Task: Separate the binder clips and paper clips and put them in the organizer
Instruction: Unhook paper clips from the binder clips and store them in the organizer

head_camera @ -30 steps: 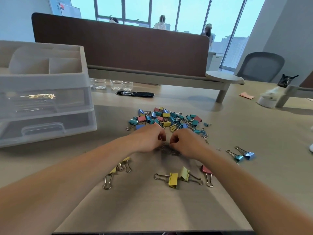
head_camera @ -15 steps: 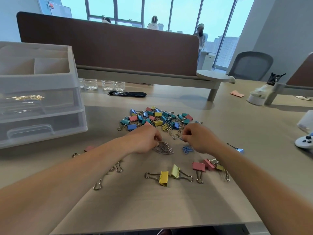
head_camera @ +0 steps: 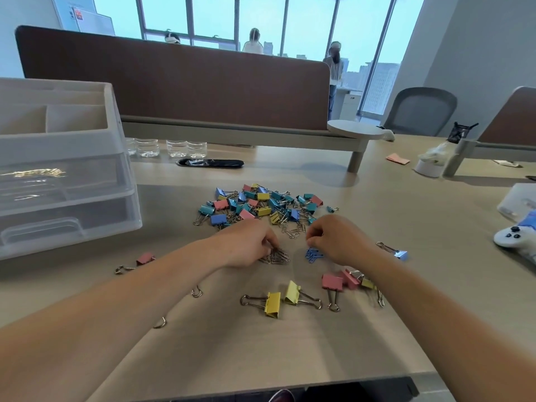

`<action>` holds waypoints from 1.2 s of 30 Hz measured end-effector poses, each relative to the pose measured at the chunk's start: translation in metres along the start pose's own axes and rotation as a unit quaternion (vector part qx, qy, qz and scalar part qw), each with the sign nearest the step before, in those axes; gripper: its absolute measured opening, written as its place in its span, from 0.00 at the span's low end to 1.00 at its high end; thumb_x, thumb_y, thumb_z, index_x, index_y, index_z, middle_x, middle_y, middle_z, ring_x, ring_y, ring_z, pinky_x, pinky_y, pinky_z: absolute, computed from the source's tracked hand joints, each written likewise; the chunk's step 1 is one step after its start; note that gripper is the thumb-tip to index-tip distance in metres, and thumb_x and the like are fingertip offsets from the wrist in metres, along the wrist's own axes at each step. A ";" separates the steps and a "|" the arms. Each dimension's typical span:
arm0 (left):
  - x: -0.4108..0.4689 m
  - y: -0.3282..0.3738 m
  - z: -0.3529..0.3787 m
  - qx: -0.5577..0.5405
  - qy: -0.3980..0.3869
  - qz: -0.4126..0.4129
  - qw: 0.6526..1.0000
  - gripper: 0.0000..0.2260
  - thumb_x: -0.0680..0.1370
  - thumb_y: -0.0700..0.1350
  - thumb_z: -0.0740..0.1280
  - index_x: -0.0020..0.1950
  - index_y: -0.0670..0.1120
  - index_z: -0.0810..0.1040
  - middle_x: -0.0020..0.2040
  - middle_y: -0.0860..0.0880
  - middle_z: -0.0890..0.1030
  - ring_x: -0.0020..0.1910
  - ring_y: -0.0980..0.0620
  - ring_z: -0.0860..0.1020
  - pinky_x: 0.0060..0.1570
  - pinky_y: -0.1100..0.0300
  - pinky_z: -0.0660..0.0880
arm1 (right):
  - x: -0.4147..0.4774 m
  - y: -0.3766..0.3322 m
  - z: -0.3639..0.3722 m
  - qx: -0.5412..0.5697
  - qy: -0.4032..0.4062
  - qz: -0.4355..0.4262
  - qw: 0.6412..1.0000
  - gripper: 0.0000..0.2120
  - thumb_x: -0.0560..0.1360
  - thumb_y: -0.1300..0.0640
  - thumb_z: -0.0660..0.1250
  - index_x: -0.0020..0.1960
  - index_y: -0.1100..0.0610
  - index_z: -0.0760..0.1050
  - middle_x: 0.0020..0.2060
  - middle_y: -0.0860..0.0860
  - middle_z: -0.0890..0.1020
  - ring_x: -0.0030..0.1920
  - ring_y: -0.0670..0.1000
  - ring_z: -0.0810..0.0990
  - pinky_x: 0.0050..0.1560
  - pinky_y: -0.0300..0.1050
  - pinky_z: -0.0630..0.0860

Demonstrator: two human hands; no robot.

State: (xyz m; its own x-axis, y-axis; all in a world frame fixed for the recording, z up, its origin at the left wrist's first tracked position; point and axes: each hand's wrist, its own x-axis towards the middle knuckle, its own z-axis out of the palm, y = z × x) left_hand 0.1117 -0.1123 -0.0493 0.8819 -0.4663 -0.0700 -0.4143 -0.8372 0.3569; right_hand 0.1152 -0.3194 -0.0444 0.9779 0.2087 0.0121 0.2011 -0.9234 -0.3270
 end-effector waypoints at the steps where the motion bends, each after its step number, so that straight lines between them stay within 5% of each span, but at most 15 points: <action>1: 0.000 -0.001 0.000 0.001 0.007 0.000 1.000 0.13 0.81 0.42 0.63 0.63 0.51 0.79 0.53 0.54 0.79 0.46 0.57 0.76 0.42 0.66 0.71 | 0.004 -0.001 0.002 -0.008 0.007 0.001 1.000 0.08 0.78 0.58 0.67 0.42 0.50 0.80 0.45 0.49 0.83 0.40 0.45 0.79 0.35 0.34 0.70; 4: 0.000 -0.006 -0.002 0.003 0.026 -0.007 1.000 0.12 0.81 0.43 0.63 0.62 0.50 0.79 0.57 0.51 0.78 0.49 0.55 0.76 0.47 0.63 0.71 | 0.015 -0.005 0.009 -0.046 0.027 -0.012 0.999 0.10 0.80 0.58 0.63 0.57 0.52 0.82 0.57 0.52 0.80 0.49 0.49 0.81 0.51 0.44 0.79; 6: 0.000 -0.011 -0.004 0.017 0.033 -0.008 0.999 0.12 0.81 0.44 0.62 0.63 0.50 0.79 0.57 0.50 0.77 0.48 0.55 0.75 0.47 0.64 0.68 | 0.020 -0.008 0.013 -0.100 0.020 -0.035 0.994 0.12 0.81 0.61 0.60 0.58 0.54 0.81 0.54 0.51 0.77 0.54 0.51 0.77 0.59 0.47 0.76; 9: -0.002 -0.016 -0.006 0.033 0.035 -0.012 0.999 0.14 0.82 0.44 0.61 0.66 0.48 0.77 0.58 0.49 0.75 0.48 0.55 0.73 0.48 0.64 0.67 | 0.023 -0.009 0.017 -0.166 -0.004 -0.040 0.985 0.11 0.78 0.63 0.58 0.48 0.55 0.79 0.48 0.50 0.74 0.50 0.52 0.73 0.56 0.48 0.76; 16: 0.002 -0.021 -0.005 0.035 0.013 -0.022 0.999 0.16 0.81 0.46 0.62 0.70 0.48 0.74 0.62 0.47 0.76 0.55 0.51 0.76 0.49 0.62 0.69 | 0.016 -0.025 0.016 -0.086 -0.064 -0.102 0.989 0.15 0.81 0.60 0.61 0.64 0.49 0.79 0.58 0.46 0.79 0.58 0.47 0.76 0.59 0.40 0.72; 23: 0.005 -0.022 -0.006 0.041 -0.015 -0.008 0.999 0.15 0.81 0.46 0.62 0.67 0.48 0.75 0.50 0.50 0.77 0.47 0.52 0.74 0.39 0.63 0.66 | 0.030 -0.020 0.013 -0.064 0.010 -0.055 0.996 0.17 0.81 0.60 0.58 0.63 0.50 0.80 0.58 0.49 0.82 0.43 0.46 0.79 0.48 0.41 0.78; 28: 0.003 -0.022 -0.009 0.053 -0.027 -0.005 0.998 0.16 0.82 0.44 0.59 0.70 0.48 0.73 0.51 0.49 0.75 0.46 0.53 0.72 0.37 0.65 0.64 | 0.038 -0.019 0.023 -0.144 -0.013 -0.067 0.987 0.17 0.80 0.62 0.58 0.61 0.50 0.79 0.57 0.53 0.75 0.53 0.52 0.76 0.54 0.47 0.78; 32: 0.000 -0.025 -0.009 0.039 -0.024 -0.020 0.999 0.16 0.82 0.44 0.59 0.70 0.47 0.74 0.57 0.47 0.78 0.52 0.51 0.75 0.46 0.61 0.69 | 0.029 -0.022 0.022 -0.137 -0.020 -0.091 0.986 0.14 0.80 0.61 0.59 0.54 0.49 0.82 0.50 0.49 0.73 0.53 0.50 0.75 0.50 0.42 0.72; 36: -0.004 -0.026 -0.011 0.020 0.010 -0.023 0.999 0.12 0.82 0.43 0.60 0.63 0.48 0.78 0.57 0.51 0.79 0.50 0.54 0.75 0.46 0.62 0.69 | 0.013 -0.032 0.017 -0.089 -0.060 -0.105 0.989 0.17 0.81 0.60 0.60 0.64 0.48 0.80 0.57 0.45 0.79 0.56 0.47 0.76 0.58 0.42 0.74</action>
State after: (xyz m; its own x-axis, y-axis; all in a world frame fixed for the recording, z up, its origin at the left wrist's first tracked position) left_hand 0.1212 -0.0857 -0.0477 0.9045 -0.4211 -0.0672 -0.3812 -0.8690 0.3155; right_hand 0.1209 -0.2817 -0.0494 0.9017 0.4290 -0.0532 0.4166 -0.8952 -0.1582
